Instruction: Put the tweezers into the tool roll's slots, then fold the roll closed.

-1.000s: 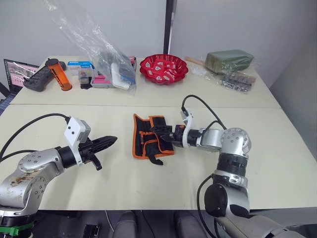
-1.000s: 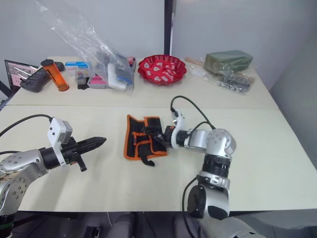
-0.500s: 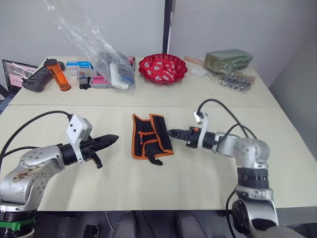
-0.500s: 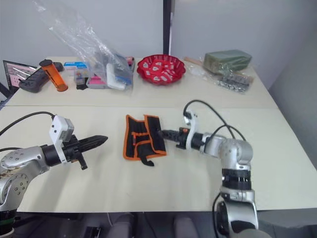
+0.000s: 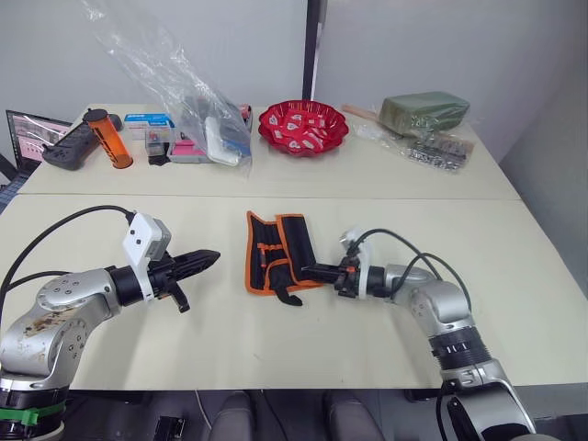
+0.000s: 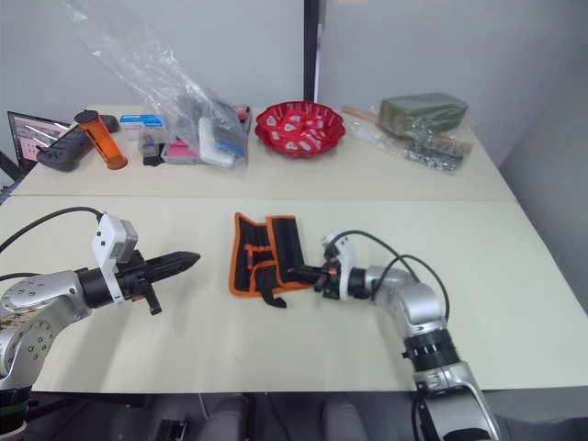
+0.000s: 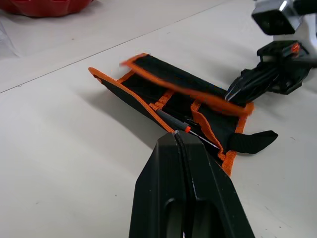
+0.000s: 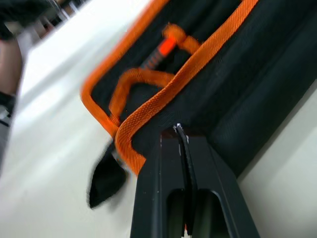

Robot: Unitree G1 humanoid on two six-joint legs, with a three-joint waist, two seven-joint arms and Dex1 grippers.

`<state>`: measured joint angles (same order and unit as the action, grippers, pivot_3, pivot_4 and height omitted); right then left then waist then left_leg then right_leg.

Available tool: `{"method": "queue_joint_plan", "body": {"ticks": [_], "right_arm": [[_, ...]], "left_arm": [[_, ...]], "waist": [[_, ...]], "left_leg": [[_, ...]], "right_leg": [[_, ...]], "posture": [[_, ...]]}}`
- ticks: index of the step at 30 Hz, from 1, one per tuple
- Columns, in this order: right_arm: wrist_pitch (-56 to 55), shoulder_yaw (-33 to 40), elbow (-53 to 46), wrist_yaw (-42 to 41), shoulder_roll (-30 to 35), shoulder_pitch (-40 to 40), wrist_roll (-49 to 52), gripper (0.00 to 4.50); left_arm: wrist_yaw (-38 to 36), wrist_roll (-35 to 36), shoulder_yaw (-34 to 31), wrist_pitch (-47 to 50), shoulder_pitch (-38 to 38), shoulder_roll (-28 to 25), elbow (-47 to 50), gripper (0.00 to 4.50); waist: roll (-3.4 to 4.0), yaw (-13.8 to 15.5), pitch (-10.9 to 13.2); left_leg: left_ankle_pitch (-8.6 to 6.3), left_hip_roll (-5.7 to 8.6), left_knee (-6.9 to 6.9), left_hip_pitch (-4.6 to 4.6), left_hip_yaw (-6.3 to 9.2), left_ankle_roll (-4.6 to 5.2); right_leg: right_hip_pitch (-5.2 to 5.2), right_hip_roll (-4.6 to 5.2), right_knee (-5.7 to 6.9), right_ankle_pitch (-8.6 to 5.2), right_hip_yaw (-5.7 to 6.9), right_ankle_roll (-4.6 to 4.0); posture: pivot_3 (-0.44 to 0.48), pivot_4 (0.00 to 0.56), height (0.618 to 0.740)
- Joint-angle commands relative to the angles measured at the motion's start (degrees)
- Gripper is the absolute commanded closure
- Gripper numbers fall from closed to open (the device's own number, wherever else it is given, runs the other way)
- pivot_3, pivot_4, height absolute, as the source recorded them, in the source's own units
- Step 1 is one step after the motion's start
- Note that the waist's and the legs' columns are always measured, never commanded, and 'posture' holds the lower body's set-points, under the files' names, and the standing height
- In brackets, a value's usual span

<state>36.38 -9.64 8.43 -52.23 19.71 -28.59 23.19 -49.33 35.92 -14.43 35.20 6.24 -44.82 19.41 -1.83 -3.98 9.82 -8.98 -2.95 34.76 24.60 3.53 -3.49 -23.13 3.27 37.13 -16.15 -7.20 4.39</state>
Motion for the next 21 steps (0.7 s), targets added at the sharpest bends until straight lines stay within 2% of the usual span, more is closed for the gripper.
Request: {"method": "queue_joint_plan", "body": {"ticks": [1,4,8,12,16,20,21], "right_arm": [[-2.77,-2.05,3.35,2.62,0.12,0.54,-4.73,4.45],[-4.76,-5.11,4.15,4.12,0.59,1.87,-8.81,4.45],[-4.19,-5.27,3.50,4.98,0.16,3.16,-9.23,4.45],[-3.92,-5.24,3.22,5.03,0.21,3.38,-9.08,4.45],[-3.88,-5.33,3.72,5.10,0.01,2.82,-9.11,4.50],[-3.78,-5.34,4.31,5.17,-0.44,2.32,-9.02,4.50],[-3.75,-5.36,4.27,5.11,-0.46,2.32,-8.97,4.50]], "left_arm": [[0.09,0.87,-0.73,-0.18,-0.13,0.26,1.37,4.50],[0.59,1.17,-0.94,0.04,-1.10,0.90,1.66,4.50],[3.47,2.90,-1.91,2.13,-2.09,2.90,2.55,4.50],[9.50,11.29,-5.08,9.24,-3.44,7.30,4.72,4.50],[15.53,16.99,-5.93,13.31,-4.84,11.98,7.26,3.33],[21.38,15.57,-2.40,13.74,-5.79,16.53,8.38,2.04],[22.60,15.50,-2.08,13.70,-5.70,17.57,8.09,2.04]], "waist": [[-0.01,-0.04,-0.01],[-0.02,-0.02,-0.02],[-0.10,0.01,-0.06],[-0.19,0.03,-0.13],[-0.22,0.06,-0.14],[-0.23,0.03,-0.16],[-0.23,0.03,-0.16]], "left_leg": [[0.00,0.00,0.01,-0.04,0.00,0.00],[0.00,0.00,0.02,-0.32,-0.01,-0.01],[-0.01,0.00,0.02,-0.79,-0.01,-0.02],[-0.01,-0.01,0.04,-0.90,0.00,-0.02],[-0.01,-0.01,0.03,-0.90,0.01,-0.02],[-0.01,0.00,0.07,-0.93,0.01,-0.02],[-0.01,0.00,0.07,-0.95,0.01,-0.02]], "right_leg": [[0.03,0.00,0.00,0.00,0.00,0.01],[0.28,0.00,0.00,-0.01,0.00,0.04],[0.80,0.01,-0.05,-0.07,0.00,0.00],[0.92,0.03,-0.05,-0.19,0.00,-0.18],[0.92,0.03,-0.04,-0.05,0.00,0.06],[0.96,0.02,-0.05,-0.04,-0.01,0.06],[0.96,0.02,-0.04,-0.03,-0.01,0.06]], "posture": [[0.000,0.150,0.740],[0.000,0.150,0.740],[0.000,0.150,0.740],[0.000,0.150,0.740],[0.000,0.150,0.740],[0.000,0.150,0.740],[0.000,0.150,0.740]]}}
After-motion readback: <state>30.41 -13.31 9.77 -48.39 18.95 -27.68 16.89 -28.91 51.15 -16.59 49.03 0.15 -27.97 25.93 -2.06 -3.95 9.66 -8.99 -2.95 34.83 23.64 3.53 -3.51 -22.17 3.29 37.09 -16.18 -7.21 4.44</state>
